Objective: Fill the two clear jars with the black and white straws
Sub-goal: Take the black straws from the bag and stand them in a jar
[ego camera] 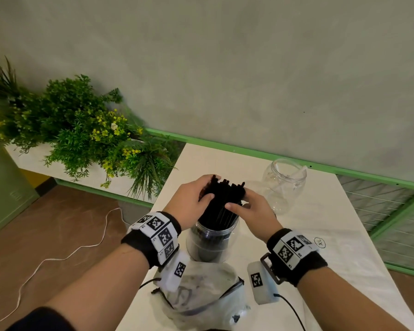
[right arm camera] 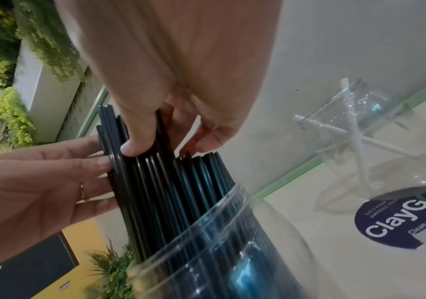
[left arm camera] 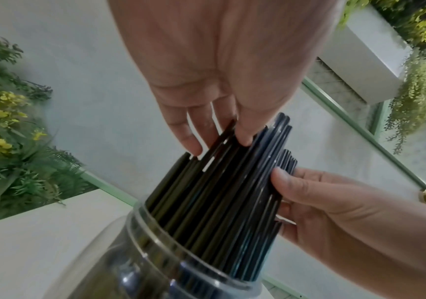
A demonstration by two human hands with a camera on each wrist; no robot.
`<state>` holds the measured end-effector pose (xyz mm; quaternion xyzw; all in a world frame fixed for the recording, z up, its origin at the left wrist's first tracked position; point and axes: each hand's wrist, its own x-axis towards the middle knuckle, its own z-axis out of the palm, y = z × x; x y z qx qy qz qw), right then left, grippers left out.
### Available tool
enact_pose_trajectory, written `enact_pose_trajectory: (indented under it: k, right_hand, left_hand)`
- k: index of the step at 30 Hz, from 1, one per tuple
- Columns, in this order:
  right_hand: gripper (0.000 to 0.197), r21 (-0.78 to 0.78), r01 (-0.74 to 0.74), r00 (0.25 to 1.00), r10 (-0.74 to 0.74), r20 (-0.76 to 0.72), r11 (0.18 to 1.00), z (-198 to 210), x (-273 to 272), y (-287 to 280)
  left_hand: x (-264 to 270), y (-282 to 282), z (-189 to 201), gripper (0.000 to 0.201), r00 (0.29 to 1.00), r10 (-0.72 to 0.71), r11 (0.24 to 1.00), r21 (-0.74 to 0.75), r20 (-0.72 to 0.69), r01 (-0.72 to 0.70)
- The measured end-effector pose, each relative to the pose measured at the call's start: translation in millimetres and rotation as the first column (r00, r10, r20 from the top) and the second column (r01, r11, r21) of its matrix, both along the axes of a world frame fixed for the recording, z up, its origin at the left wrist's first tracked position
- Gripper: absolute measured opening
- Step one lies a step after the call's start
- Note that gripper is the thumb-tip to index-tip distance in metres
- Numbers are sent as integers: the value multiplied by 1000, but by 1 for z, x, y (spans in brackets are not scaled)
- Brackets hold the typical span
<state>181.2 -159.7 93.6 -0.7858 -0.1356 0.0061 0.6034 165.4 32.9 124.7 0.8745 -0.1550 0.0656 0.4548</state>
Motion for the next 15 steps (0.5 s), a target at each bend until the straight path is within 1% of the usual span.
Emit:
enact_pose_trajectory:
  k: [2, 4, 6, 8, 10, 12, 15]
  right_hand:
    - [23, -10, 51, 998, -51, 29, 999, -2, -3, 4]
    - [22, -83, 79, 993, -72, 90, 993, 1, -6, 7]
    - [21, -180, 114, 982, -83, 169, 977, 7, -10, 11]
    - [24, -233, 145, 973, -95, 211, 962, 13, -11, 13]
    - [28, -269, 171, 967, -109, 232, 948, 15, -10, 13]
    - [32, -304, 180, 968, -112, 226, 936, 16, -8, 13]
    - [38, -377, 138, 976, -62, 208, 916, 17, -7, 14]
  left_hand:
    - [-1, 0, 4, 53, 1000, -11, 1000, -21, 8, 11]
    - [-1, -3, 10, 54, 998, -47, 999, -12, 46, 47]
    - [2, -4, 13, 49, 993, -81, 994, 84, 89, 74]
    - [3, -3, 12, 41, 989, -86, 983, 170, 122, 64]
    - [3, 1, 6, 35, 989, -39, 980, 201, 146, 9]
    - [2, 5, -2, 33, 988, -1, 974, 224, 155, -34]
    - [1, 8, -9, 40, 984, -1, 971, 234, 179, -42]
